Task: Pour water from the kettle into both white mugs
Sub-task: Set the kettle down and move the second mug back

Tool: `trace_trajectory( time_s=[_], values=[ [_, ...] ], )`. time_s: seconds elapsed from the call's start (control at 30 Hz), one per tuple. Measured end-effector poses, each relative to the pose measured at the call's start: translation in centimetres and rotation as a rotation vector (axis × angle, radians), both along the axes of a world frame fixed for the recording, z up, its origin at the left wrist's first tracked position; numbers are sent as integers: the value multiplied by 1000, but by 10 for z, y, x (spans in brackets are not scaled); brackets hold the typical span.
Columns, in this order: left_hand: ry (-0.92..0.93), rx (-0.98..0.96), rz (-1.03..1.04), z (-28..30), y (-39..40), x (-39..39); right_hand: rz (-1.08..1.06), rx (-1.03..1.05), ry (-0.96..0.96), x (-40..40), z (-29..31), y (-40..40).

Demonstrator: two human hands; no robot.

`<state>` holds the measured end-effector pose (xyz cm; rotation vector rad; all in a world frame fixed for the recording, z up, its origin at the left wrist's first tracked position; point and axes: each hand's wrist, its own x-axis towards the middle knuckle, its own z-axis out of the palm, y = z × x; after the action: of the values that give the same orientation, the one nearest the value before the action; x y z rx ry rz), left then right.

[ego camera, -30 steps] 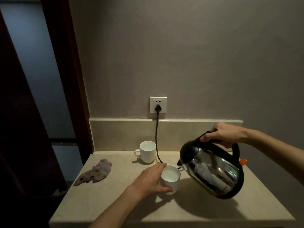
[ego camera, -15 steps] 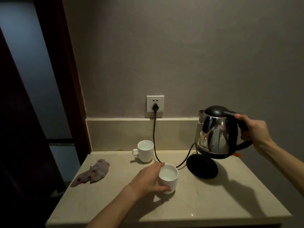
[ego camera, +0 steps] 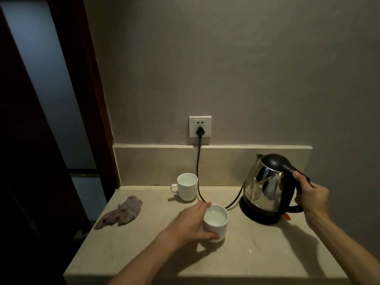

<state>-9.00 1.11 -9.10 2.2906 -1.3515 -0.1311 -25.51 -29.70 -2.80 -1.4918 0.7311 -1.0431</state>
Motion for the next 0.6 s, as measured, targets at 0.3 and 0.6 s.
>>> trace_trajectory(
  time_s=[0.3,0.6],
  values=[
    [3,-2,4,-1,0,-1,50,-44,21,11,-6,8],
    [-4,-5,7,-3,0,1,105,-101,37,13,2,20]
  ],
)
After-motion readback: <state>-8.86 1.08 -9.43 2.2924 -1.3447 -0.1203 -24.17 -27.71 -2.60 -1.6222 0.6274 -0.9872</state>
